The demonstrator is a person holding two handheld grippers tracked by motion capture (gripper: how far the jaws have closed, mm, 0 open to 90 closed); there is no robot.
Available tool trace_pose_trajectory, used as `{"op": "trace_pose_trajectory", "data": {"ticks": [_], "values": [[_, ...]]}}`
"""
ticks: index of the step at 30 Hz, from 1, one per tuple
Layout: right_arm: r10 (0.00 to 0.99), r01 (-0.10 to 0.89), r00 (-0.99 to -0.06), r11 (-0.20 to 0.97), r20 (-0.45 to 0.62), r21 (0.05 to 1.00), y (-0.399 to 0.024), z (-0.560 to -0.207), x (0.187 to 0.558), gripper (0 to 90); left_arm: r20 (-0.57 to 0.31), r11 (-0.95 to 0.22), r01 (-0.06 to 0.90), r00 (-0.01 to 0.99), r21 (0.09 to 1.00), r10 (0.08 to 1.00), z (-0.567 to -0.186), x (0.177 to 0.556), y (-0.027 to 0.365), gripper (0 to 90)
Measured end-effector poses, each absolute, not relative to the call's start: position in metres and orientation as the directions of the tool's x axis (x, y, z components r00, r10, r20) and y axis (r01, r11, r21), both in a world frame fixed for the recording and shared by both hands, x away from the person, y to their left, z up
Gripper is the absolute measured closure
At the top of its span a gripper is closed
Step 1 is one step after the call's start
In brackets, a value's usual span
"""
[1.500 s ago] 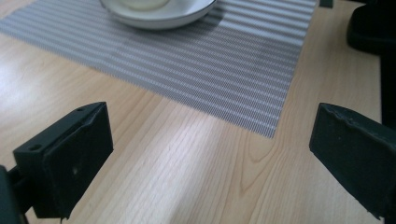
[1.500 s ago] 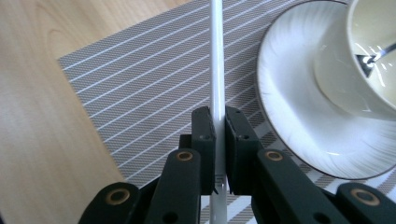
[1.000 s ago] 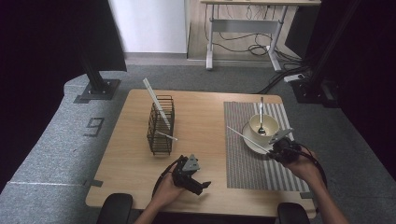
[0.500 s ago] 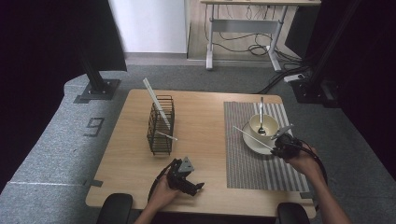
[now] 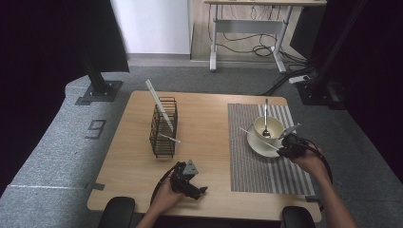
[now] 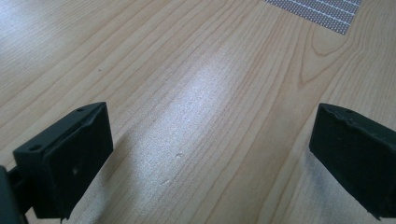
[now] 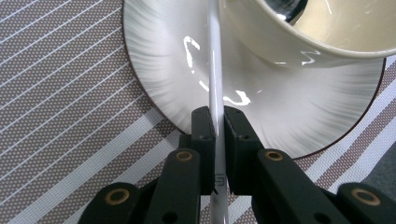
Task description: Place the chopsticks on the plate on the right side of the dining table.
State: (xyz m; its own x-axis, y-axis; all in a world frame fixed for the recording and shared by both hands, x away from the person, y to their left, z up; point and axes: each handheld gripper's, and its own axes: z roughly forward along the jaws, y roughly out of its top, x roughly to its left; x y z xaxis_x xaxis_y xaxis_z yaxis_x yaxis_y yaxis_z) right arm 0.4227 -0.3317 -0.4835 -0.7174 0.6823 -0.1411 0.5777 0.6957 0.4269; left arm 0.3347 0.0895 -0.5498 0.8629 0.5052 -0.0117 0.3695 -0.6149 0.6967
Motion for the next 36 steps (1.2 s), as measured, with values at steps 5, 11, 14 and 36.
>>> {"op": "trace_pose_trajectory", "data": {"ticks": [5,11,14,36], "values": [[0.678,0.577,-0.725,0.696,-0.124,0.428,-0.335,-0.489,0.429,82.1,-0.008,-0.624,0.369,0.865,0.688,0.502,-0.550,0.335,0.089,0.0],[0.686,0.588,-0.720,0.681,-0.101,0.437,-0.343,-0.493,0.435,79.9,-0.010,-0.627,0.372,0.865,0.684,0.502,-0.550,0.335,0.088,0.0],[0.693,0.595,-0.715,0.675,-0.097,0.437,-0.346,-0.495,0.437,78.7,-0.008,-0.634,0.371,0.867,0.679,0.498,-0.551,0.336,0.088,0.0],[0.756,0.642,-0.644,0.616,-0.114,0.456,-0.360,-0.502,0.450,63.0,0.006,-0.659,0.359,0.875,0.661,0.484,-0.552,0.334,0.084,0.0]]}}
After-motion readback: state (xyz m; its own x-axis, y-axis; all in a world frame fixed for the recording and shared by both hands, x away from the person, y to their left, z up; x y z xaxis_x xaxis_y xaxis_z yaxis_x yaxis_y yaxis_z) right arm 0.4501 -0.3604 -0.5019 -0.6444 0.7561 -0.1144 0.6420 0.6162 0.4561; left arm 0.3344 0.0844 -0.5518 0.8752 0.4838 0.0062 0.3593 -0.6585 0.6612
